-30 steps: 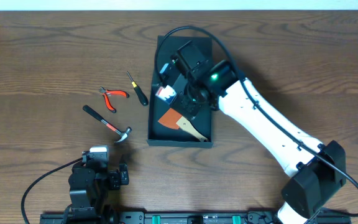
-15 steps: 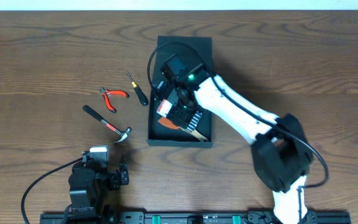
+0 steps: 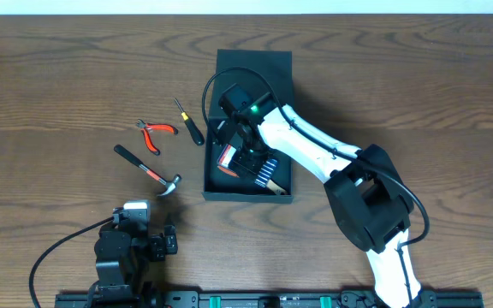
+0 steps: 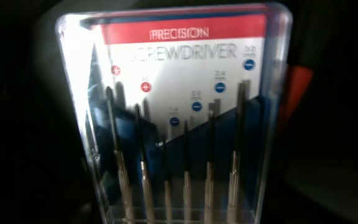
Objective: Pack container
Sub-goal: 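Carry the case into the box and release it on the scraper, then retract the right arm to rest and move the left gripper to the hammer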
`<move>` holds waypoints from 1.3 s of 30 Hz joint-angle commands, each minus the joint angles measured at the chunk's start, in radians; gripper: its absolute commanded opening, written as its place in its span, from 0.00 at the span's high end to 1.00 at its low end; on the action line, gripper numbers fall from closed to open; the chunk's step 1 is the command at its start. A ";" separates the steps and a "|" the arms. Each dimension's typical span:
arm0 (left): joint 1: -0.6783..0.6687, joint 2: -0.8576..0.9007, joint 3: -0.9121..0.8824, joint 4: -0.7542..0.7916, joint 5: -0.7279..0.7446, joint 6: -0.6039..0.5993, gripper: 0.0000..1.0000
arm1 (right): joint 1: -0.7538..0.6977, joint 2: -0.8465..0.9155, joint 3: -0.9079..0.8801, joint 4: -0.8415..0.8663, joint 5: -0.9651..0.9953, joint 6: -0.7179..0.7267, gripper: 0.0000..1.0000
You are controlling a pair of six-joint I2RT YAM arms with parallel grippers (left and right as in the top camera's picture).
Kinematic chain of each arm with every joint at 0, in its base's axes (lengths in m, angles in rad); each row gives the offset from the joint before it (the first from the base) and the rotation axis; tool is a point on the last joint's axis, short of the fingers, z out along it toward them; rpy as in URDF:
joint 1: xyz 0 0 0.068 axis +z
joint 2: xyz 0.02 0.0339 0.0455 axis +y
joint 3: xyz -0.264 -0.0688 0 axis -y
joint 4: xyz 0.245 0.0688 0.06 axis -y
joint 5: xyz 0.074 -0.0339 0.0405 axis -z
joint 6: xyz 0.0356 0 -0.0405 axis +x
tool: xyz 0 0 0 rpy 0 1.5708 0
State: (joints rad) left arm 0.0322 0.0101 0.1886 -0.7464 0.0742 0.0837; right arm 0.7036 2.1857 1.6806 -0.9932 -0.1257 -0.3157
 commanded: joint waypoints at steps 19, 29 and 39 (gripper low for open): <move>0.005 -0.006 -0.006 -0.004 -0.008 0.010 0.01 | -0.027 -0.680 -0.031 -0.151 0.005 0.074 0.01; 0.005 -0.006 -0.006 -0.004 -0.008 0.010 0.01 | -0.032 -1.368 -0.522 -0.081 0.111 0.202 0.01; 0.005 -0.006 -0.006 -0.004 -0.008 0.010 0.01 | -0.032 -1.879 -0.758 -0.029 0.131 0.293 0.01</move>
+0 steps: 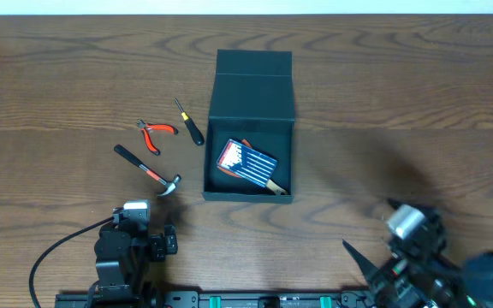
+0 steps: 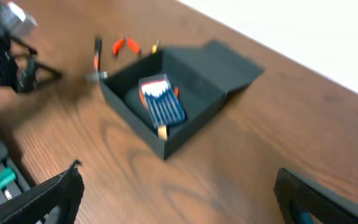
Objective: Pack container
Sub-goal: 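Retract the right arm to rest and move the left gripper to the hammer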
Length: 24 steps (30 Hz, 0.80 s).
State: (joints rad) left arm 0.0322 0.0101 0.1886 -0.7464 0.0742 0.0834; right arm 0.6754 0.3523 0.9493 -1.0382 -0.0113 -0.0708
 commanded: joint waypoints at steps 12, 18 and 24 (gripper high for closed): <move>0.005 -0.006 -0.006 -0.004 -0.008 0.010 0.01 | -0.003 -0.079 -0.028 -0.042 0.019 0.048 0.01; 0.005 -0.006 -0.006 -0.004 -0.008 0.010 0.01 | -0.004 -0.079 -0.028 -0.156 0.019 0.048 0.01; 0.005 0.064 0.016 -0.006 -0.008 0.010 0.01 | -0.004 -0.079 -0.028 -0.173 0.019 0.048 0.01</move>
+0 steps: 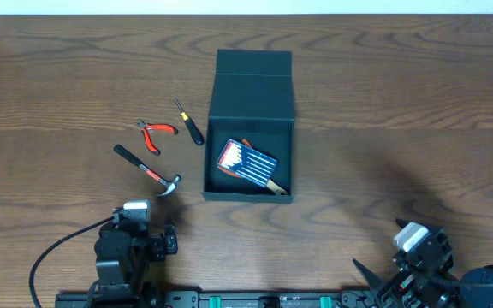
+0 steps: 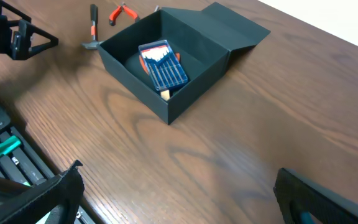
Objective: Pack container
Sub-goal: 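Retract the right arm to rest and move the left gripper to the hammer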
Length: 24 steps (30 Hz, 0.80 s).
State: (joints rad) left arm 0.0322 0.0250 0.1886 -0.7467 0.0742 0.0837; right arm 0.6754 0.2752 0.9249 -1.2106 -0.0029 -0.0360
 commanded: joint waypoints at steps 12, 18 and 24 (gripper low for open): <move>-0.037 0.598 0.494 0.024 0.021 0.009 0.01 | -0.003 -0.002 -0.004 -0.001 0.011 0.013 0.01; -0.045 0.848 0.734 0.014 0.048 -0.167 0.02 | -0.004 -0.002 -0.004 -0.001 0.011 0.013 0.01; -0.045 1.073 0.877 -0.008 -0.050 -0.463 0.02 | -0.003 -0.002 -0.004 -0.001 0.011 0.013 0.01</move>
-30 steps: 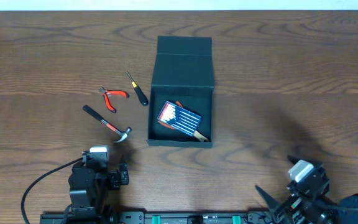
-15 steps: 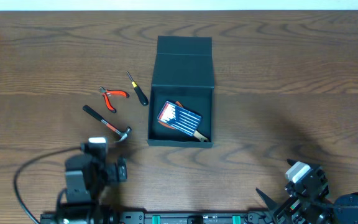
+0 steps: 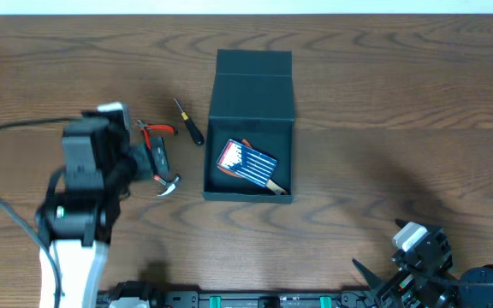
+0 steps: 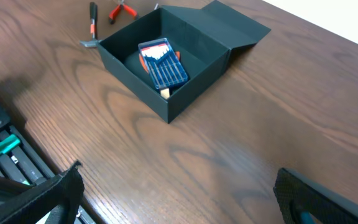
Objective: Pack container
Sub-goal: 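Retract the right arm to rest and move the left gripper to the hammer, then grasp the claw hammer handle with the left gripper and lift it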
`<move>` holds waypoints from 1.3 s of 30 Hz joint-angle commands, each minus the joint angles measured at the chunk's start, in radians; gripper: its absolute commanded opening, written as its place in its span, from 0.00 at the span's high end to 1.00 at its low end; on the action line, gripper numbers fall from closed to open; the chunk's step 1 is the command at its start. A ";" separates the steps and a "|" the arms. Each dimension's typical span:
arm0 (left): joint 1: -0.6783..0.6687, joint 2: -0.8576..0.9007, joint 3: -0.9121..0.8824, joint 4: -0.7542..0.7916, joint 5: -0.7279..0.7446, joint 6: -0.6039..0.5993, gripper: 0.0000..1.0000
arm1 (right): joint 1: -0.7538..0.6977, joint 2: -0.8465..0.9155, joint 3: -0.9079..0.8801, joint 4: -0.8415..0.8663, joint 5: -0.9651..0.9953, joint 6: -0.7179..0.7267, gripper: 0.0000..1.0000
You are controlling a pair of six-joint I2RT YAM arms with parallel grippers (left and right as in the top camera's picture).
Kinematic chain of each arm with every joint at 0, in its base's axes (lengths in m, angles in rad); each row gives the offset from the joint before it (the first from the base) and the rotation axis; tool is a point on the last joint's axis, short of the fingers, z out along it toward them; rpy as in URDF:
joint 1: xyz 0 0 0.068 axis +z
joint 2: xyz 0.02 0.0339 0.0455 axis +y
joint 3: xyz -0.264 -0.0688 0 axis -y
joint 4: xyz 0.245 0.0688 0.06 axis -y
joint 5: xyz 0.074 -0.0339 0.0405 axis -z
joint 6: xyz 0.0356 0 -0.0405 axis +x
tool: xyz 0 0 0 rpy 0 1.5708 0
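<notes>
The black box (image 3: 213,162) stands open mid-table, its lid (image 3: 253,73) folded back. Inside lies the precision screwdriver set (image 3: 246,162), also seen in the right wrist view as the set (image 4: 163,62), on top of an orange item and a wooden-handled tool (image 3: 274,185). Left of the box lie a hammer (image 3: 170,184), red pliers (image 3: 157,130) and a black screwdriver (image 3: 190,125). My left gripper (image 3: 156,160) hangs over the hammer's handle and hides it; its jaws cannot be made out. My right gripper (image 4: 179,205) stands open and empty near the front edge.
The left arm's body (image 3: 88,171) covers the table left of the hammer. The right arm's base (image 3: 435,265) sits at the front right corner. A rail with green parts runs along the front edge.
My left arm has left its rest spot at the front left and now reaches over the hammer. The right arm, the box and the tools have not moved.
First my right gripper was down in the box at the screwdriver set. Then the set lay in the box and the right arm was drawn back to the front right, open. It stayed there, and the left arm has now come out over the hammer.
</notes>
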State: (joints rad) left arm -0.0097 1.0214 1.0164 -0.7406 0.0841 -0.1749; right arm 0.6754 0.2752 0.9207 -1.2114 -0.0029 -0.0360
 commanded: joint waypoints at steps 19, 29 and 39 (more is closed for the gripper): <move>0.016 0.552 0.067 -0.088 -0.064 -0.810 0.01 | -0.004 -0.002 0.000 0.000 0.011 0.013 0.01; 0.016 0.589 -0.071 0.052 0.013 -0.819 0.01 | -0.004 -0.002 0.000 0.000 0.011 0.013 0.01; 0.040 0.613 -0.132 0.086 0.022 -0.818 0.10 | -0.003 -0.002 0.000 0.000 0.011 0.013 0.01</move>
State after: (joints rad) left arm 0.0181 1.6115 0.8894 -0.6567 0.1051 -0.9890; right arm 0.6754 0.2752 0.9207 -1.2114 -0.0029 -0.0360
